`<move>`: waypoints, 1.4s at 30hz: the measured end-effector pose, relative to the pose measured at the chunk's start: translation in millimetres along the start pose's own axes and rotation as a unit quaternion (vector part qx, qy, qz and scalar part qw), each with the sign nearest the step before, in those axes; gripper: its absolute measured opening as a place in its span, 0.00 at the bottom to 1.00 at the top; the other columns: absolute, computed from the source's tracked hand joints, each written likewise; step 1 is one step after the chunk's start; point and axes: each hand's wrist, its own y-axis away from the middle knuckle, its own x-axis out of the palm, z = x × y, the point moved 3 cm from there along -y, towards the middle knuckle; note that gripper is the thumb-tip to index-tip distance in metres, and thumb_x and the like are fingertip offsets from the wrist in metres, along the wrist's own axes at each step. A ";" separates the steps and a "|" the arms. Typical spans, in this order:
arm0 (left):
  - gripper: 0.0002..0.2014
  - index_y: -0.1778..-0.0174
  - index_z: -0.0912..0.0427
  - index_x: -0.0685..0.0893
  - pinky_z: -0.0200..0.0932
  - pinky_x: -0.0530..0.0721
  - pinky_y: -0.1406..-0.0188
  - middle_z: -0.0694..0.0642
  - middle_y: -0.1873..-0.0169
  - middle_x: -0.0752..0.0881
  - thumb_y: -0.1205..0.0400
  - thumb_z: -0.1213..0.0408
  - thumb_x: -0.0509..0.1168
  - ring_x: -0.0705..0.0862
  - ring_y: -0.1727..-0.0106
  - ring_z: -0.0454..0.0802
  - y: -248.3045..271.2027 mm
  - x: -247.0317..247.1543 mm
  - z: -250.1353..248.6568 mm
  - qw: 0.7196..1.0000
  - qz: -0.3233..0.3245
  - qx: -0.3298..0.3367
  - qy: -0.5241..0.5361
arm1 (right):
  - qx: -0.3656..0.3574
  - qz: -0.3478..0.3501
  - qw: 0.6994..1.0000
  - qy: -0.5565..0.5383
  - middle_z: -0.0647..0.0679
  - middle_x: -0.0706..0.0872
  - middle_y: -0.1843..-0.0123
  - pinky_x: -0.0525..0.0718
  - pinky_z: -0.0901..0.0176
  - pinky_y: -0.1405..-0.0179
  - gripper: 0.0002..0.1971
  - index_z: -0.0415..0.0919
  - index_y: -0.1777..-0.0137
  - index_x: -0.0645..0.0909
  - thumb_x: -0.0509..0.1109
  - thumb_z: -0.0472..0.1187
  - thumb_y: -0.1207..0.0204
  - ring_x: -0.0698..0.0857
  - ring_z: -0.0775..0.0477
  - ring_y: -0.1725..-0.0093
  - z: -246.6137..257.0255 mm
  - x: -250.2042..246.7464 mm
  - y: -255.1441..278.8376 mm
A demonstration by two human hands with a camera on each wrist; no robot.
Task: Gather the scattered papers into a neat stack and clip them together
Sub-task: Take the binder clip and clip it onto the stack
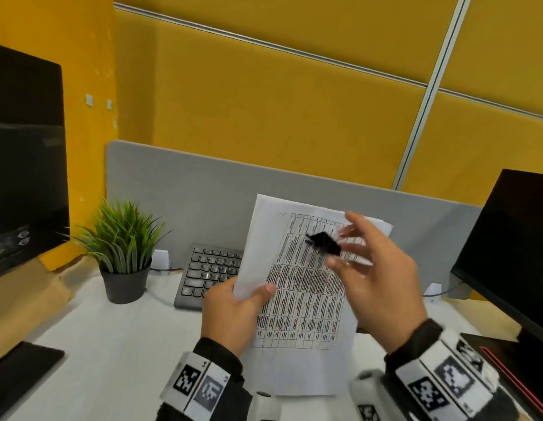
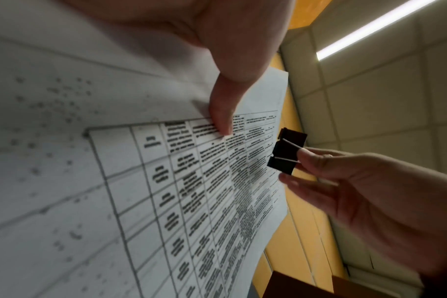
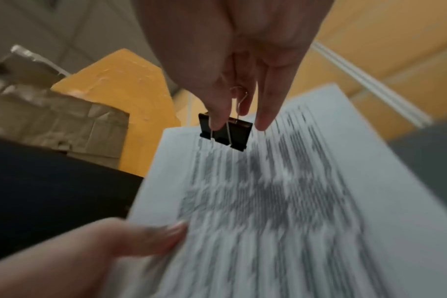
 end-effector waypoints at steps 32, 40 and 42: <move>0.06 0.68 0.62 0.87 0.37 0.84 0.71 0.58 0.65 0.89 0.33 0.65 0.78 0.86 0.69 0.45 9.3 -5.2 -33.3 0.996 0.023 0.088 -0.010 | -0.033 0.326 0.943 0.055 0.70 0.73 0.28 0.69 0.81 0.33 0.35 0.68 0.36 0.74 0.64 0.78 0.45 0.70 0.75 0.29 39.0 -64.8 -82.2; 0.07 0.71 0.61 0.87 0.47 0.85 0.71 0.64 0.66 0.88 0.33 0.65 0.78 0.86 0.66 0.56 13.5 -1.7 -40.9 0.994 0.049 0.097 0.014 | -0.027 0.334 0.925 0.178 0.50 0.90 0.65 0.80 0.57 0.71 0.21 0.47 0.56 0.87 0.80 0.57 0.46 0.84 0.52 0.68 43.2 -44.1 -65.2; 0.05 0.70 0.54 0.87 0.35 0.85 0.73 0.51 0.67 0.91 0.34 0.65 0.78 0.88 0.67 0.44 15.9 -0.7 -46.4 0.993 0.055 0.105 0.021 | -0.024 0.315 0.935 0.163 0.44 0.91 0.61 0.85 0.52 0.64 0.24 0.42 0.55 0.87 0.80 0.56 0.47 0.87 0.47 0.63 47.3 -48.0 -65.9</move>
